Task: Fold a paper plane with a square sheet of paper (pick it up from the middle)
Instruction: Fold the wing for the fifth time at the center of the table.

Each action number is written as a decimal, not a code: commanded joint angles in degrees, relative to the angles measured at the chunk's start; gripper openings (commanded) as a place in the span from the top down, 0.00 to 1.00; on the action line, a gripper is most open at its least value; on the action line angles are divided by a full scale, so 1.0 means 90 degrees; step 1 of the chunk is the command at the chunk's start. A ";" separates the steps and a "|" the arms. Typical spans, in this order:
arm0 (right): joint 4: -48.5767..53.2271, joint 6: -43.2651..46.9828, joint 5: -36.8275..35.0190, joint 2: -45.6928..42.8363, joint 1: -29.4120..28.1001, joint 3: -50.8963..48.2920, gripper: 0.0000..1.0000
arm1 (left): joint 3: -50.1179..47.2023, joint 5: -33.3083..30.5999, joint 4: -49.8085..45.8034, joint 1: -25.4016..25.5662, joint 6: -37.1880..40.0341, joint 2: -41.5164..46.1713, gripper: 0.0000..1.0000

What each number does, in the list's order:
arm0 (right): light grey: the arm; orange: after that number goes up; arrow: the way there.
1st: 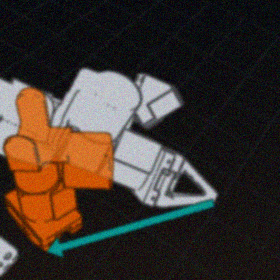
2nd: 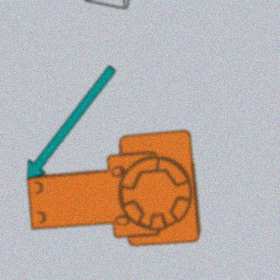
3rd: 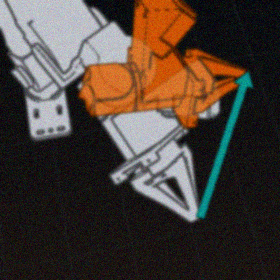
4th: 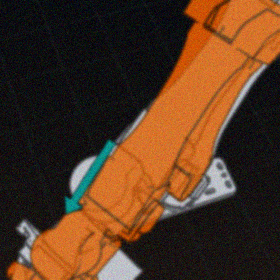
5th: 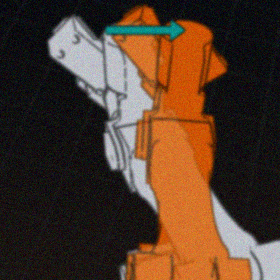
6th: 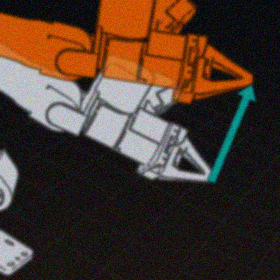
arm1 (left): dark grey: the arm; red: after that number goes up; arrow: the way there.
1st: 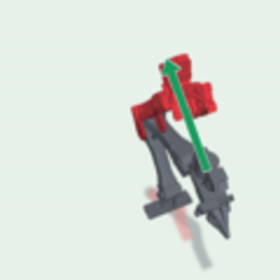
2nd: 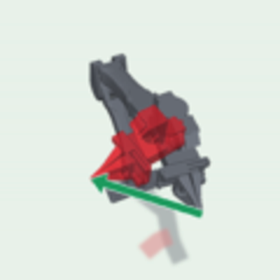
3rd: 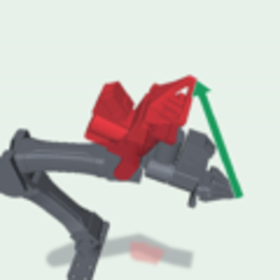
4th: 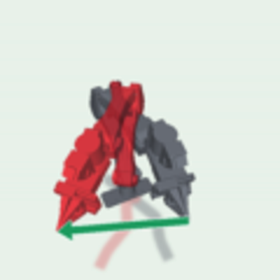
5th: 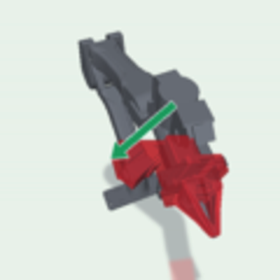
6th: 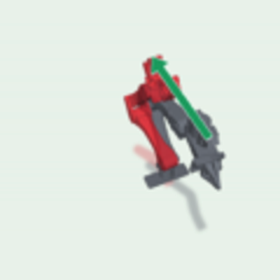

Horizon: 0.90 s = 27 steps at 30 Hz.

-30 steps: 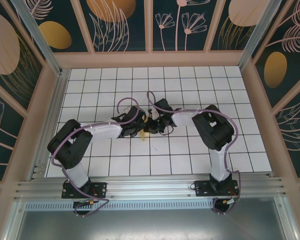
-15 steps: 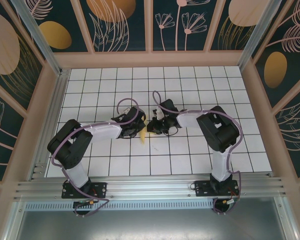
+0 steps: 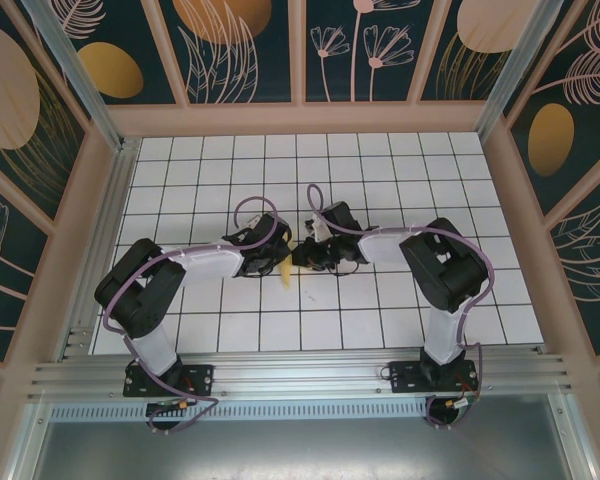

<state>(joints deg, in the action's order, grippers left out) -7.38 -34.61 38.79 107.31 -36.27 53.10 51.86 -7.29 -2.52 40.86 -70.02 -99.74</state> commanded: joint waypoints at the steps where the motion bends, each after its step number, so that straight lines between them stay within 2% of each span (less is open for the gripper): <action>1: -0.0894 -0.0109 0.0203 -0.0188 -0.0061 -0.0372 0.77 | 0.0067 0.0073 0.0067 -0.0040 -0.0123 -0.0146 0.93; 12: -0.2505 -0.0972 -0.0262 -0.0454 -0.0178 -0.1306 0.76 | 0.0283 0.0146 0.0017 -0.0038 -0.0223 -0.0389 0.95; 27: -0.2602 -0.1135 -0.0355 -0.0088 -0.0207 -0.1037 0.75 | 0.0392 0.0175 -0.0042 -0.0040 -0.0272 -0.0511 0.96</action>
<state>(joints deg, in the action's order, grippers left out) -28.53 -44.10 35.99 105.16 -37.74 42.09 54.17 -6.04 -2.11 40.86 -71.70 -103.20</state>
